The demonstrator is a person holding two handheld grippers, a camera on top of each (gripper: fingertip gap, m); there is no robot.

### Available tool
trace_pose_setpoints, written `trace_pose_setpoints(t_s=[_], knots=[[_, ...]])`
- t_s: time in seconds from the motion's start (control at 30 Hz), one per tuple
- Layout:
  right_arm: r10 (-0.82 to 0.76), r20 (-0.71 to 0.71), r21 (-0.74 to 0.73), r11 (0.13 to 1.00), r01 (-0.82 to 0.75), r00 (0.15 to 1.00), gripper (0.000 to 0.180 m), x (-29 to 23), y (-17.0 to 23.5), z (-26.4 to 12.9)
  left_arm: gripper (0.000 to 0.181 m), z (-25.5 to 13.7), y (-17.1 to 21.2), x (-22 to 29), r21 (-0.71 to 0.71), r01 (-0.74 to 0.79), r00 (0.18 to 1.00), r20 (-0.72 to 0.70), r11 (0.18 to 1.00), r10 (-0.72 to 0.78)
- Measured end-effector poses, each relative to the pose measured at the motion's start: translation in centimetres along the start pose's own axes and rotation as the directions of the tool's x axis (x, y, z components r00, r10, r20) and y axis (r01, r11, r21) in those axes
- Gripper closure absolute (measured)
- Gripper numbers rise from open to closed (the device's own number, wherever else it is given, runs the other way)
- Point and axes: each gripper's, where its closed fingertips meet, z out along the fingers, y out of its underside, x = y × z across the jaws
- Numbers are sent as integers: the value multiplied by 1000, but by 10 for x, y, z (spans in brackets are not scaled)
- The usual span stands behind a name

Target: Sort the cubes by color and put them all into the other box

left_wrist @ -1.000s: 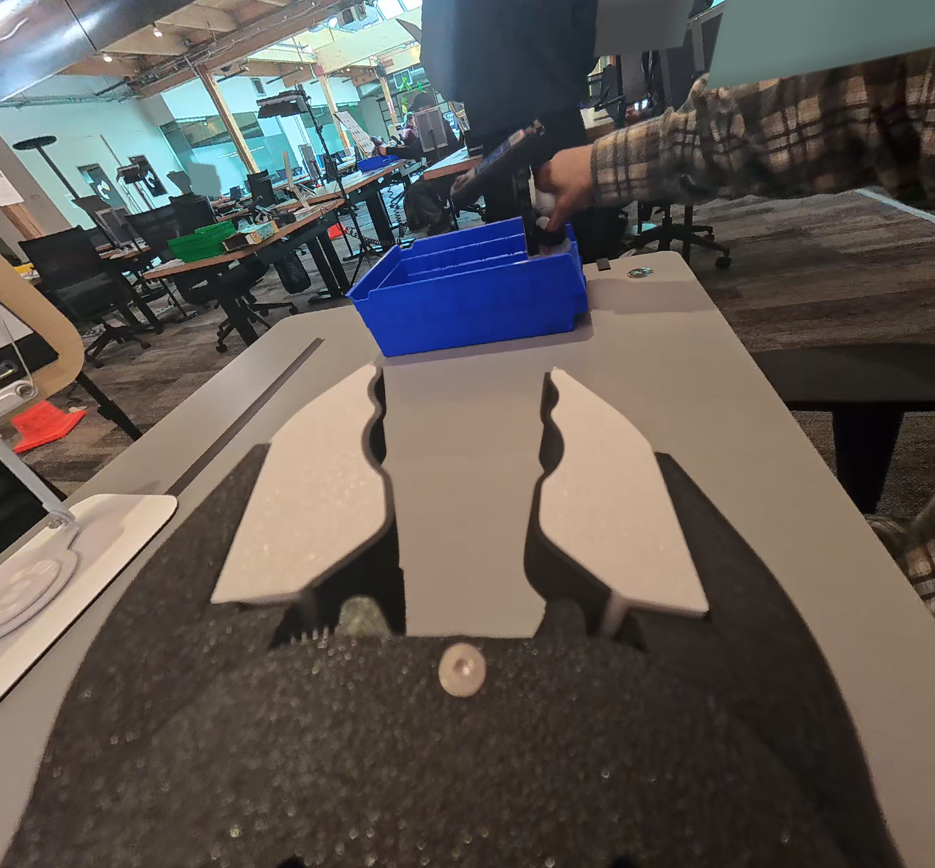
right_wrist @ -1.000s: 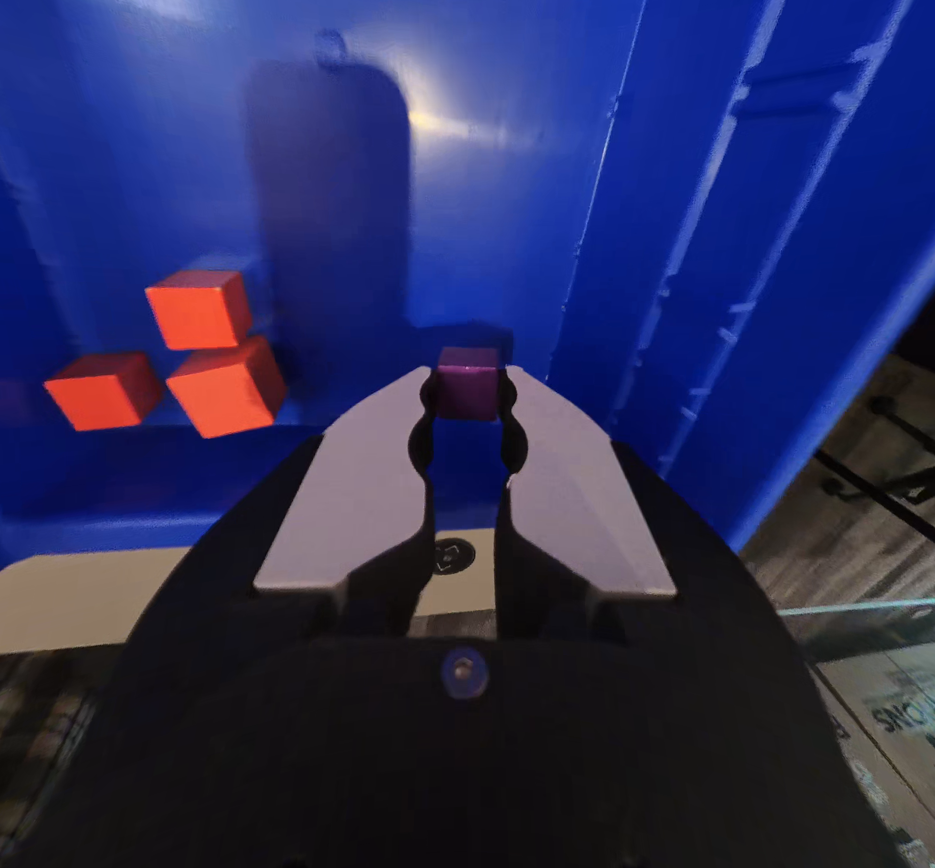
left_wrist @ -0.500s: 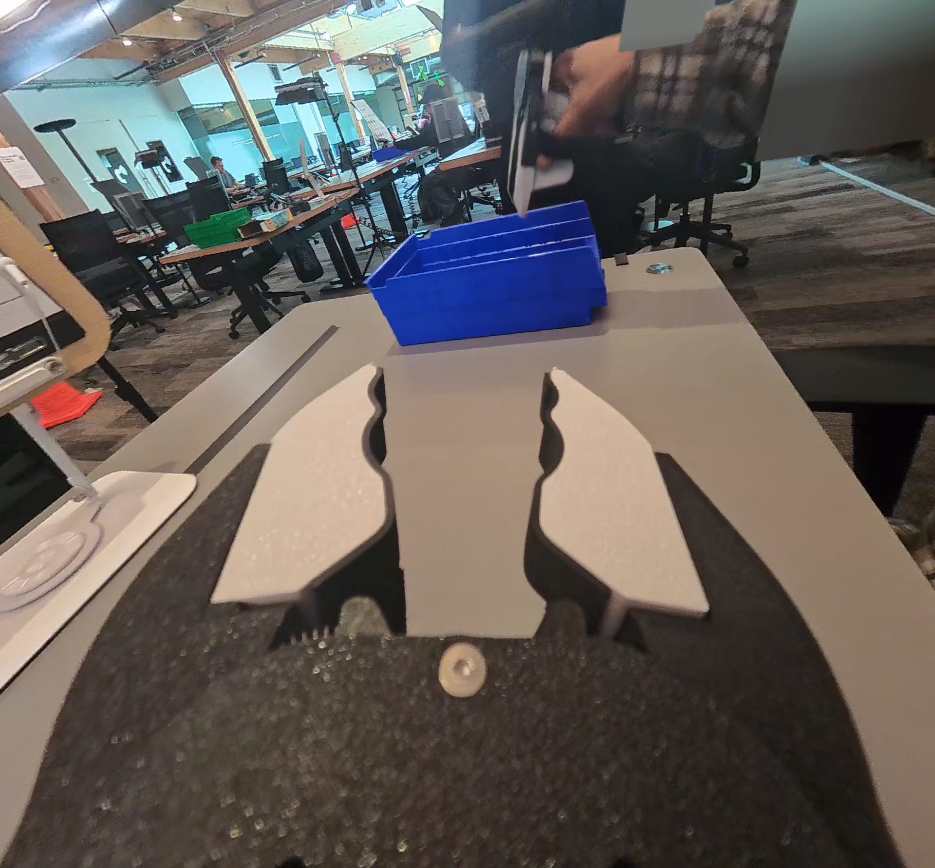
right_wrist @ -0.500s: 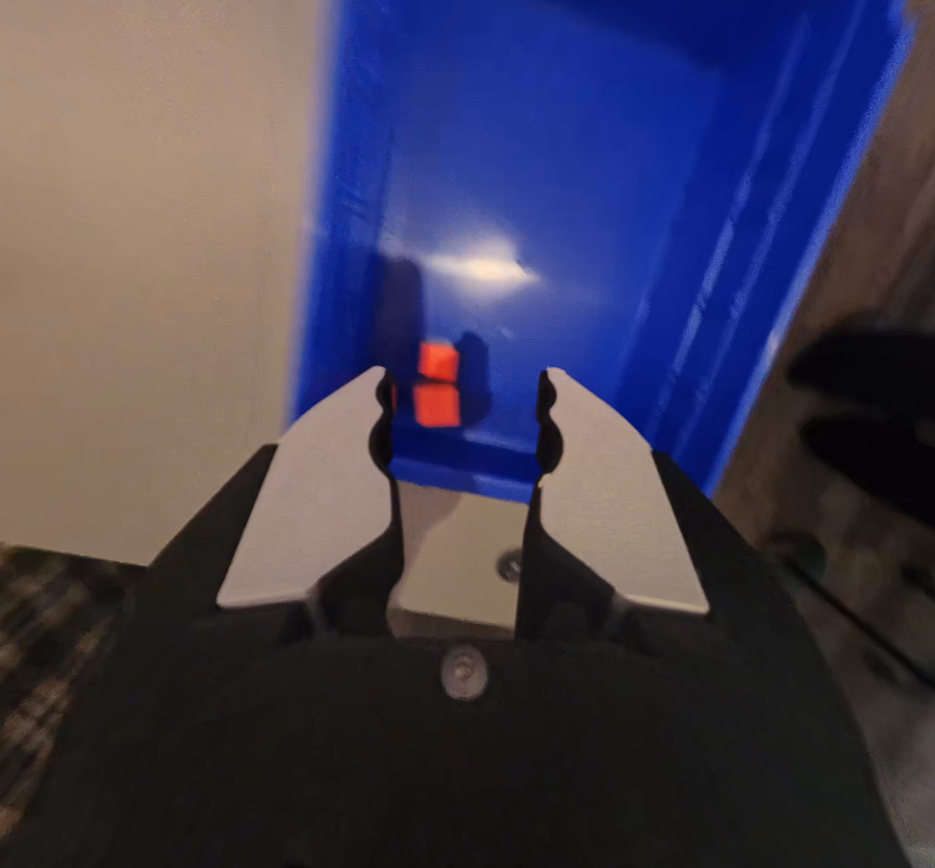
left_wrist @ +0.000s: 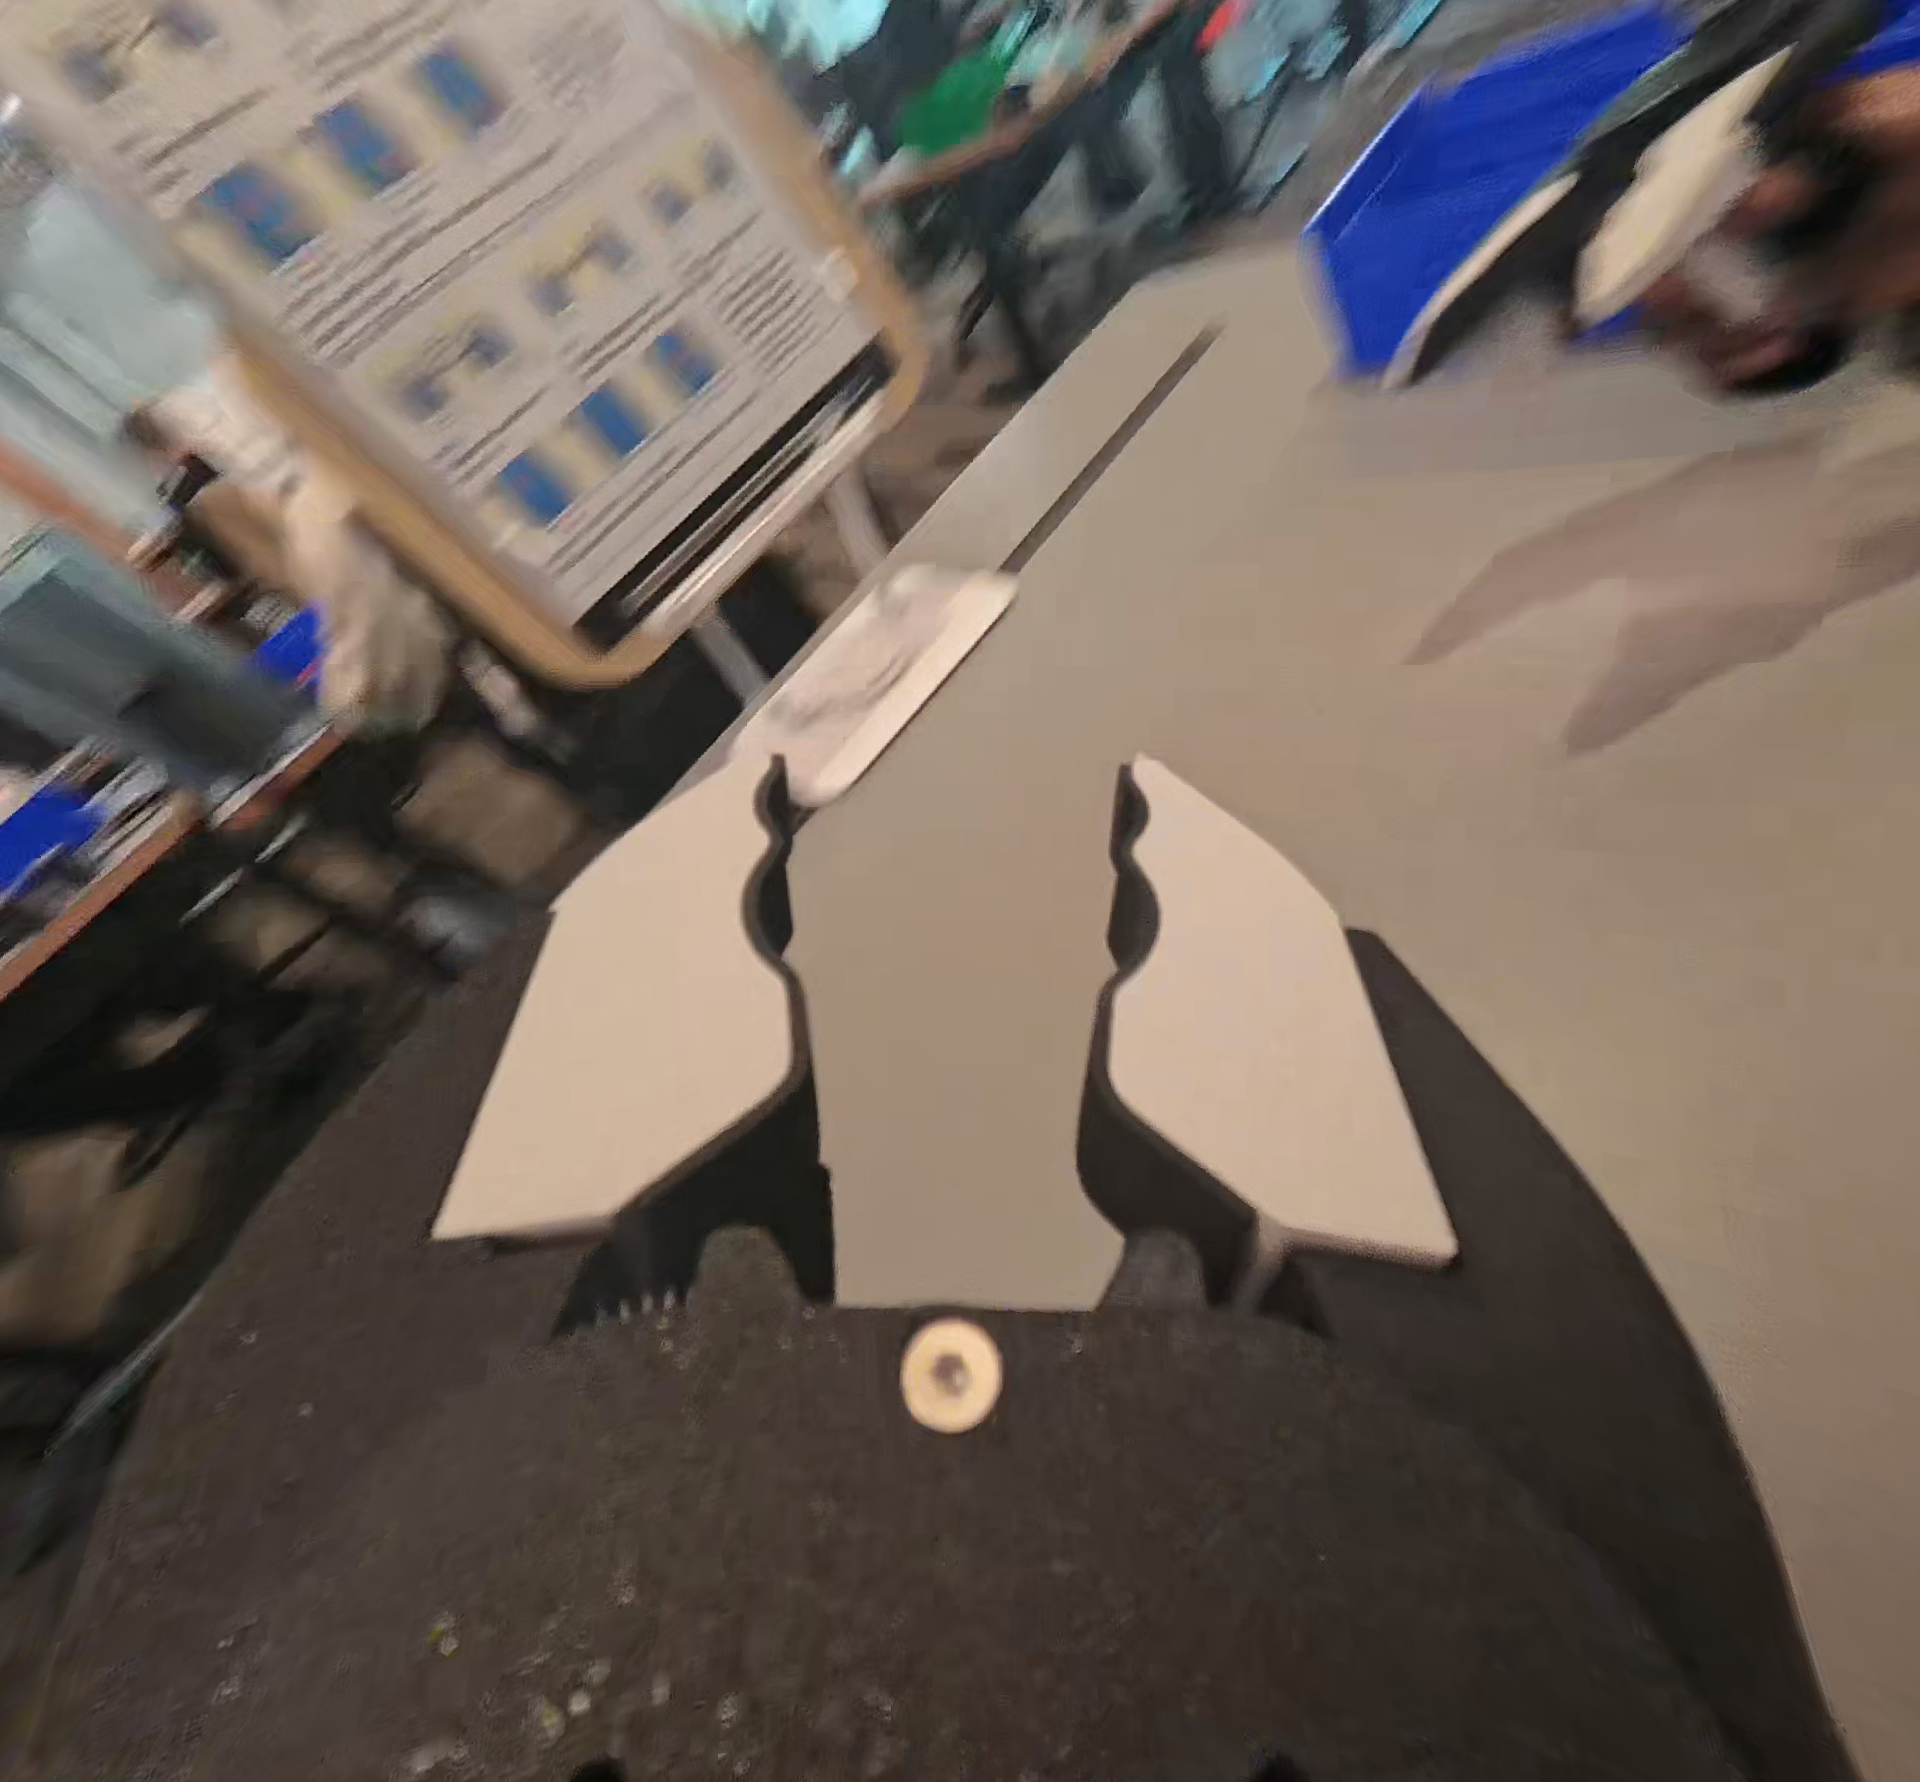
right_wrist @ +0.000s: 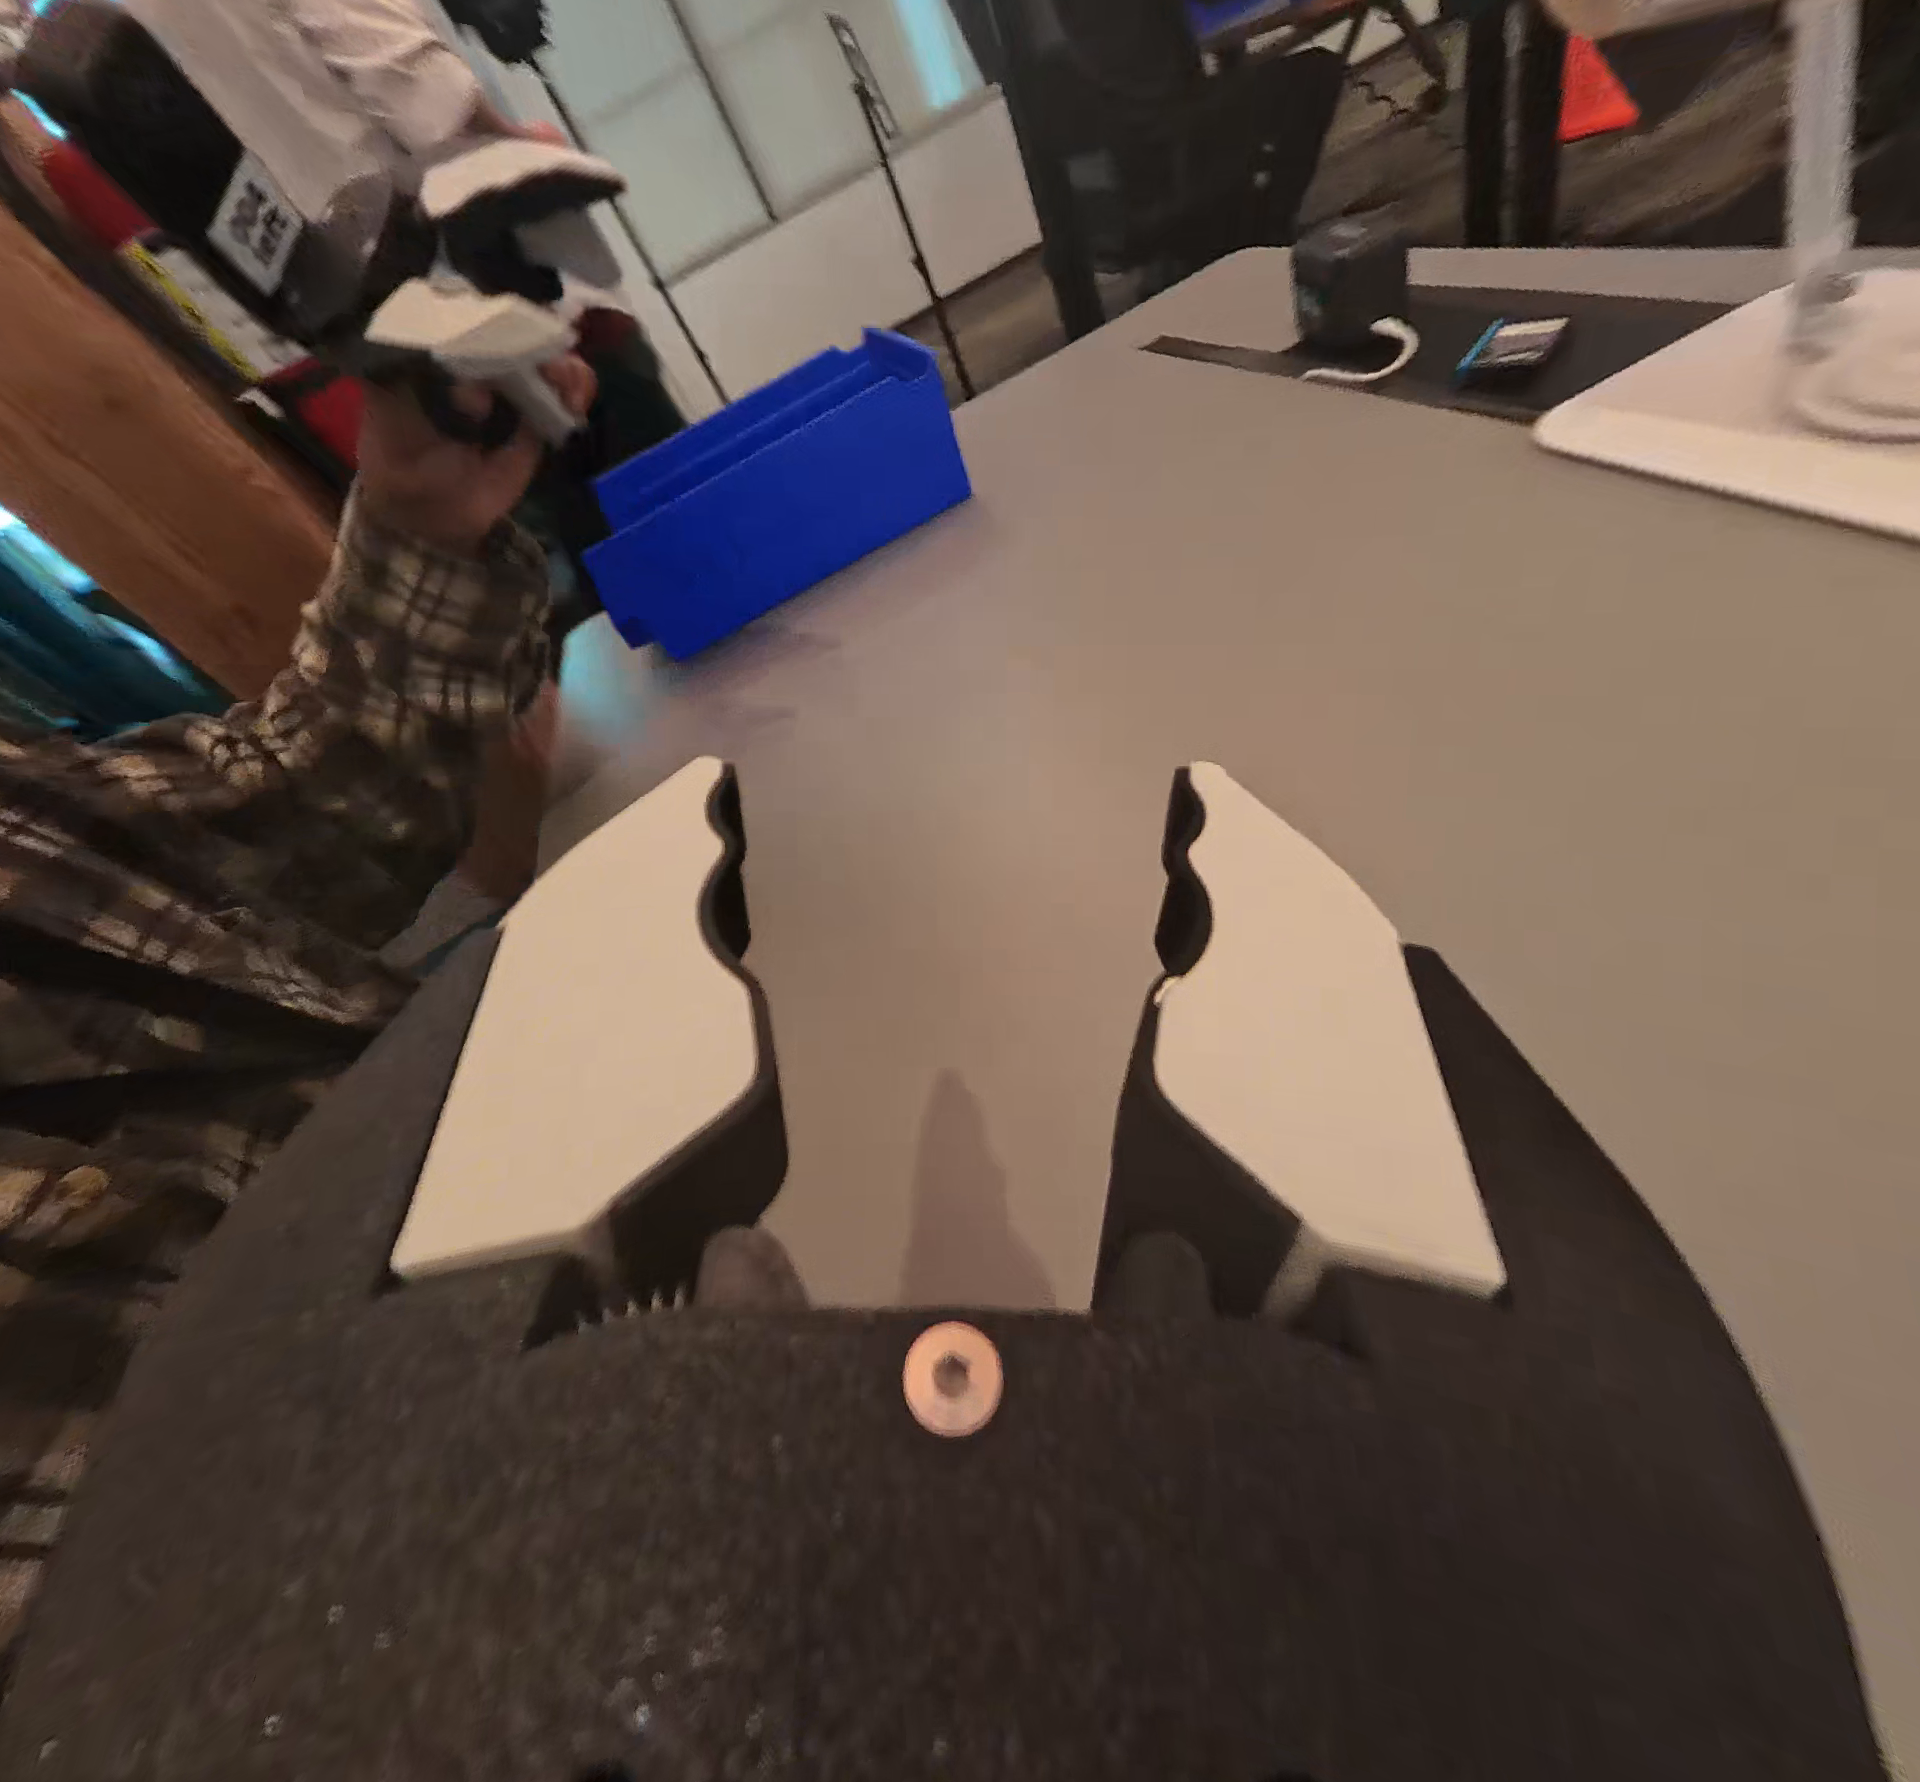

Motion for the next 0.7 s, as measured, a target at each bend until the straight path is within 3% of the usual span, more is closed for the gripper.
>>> trace_pose_setpoints(t_s=[0.07,0.13,0.27,0.33,0.47,0.7], knots=[[47,74,13,999,-48,996,106,-2,13,16,123,-39,37,-56,-194,31,993,115,981,-8],[98,98,-9,995,-97,990,107,0,26,27,122,-76,84,-108,-376,174,965,249,910,-82],[108,81,-78,992,-102,991,108,4,43,38,123,-122,182,-161,-559,539,825,500,630,-263],[121,91,-90,990,-113,988,108,4,47,39,125,-126,222,-166,-587,652,754,573,480,-323],[162,115,-106,983,-150,980,109,2,54,41,126,-115,278,-165,-605,751,656,642,263,-397],[167,119,-128,980,-152,979,108,0,59,38,125,-107,334,-166,-543,839,499,732,45,-464]])
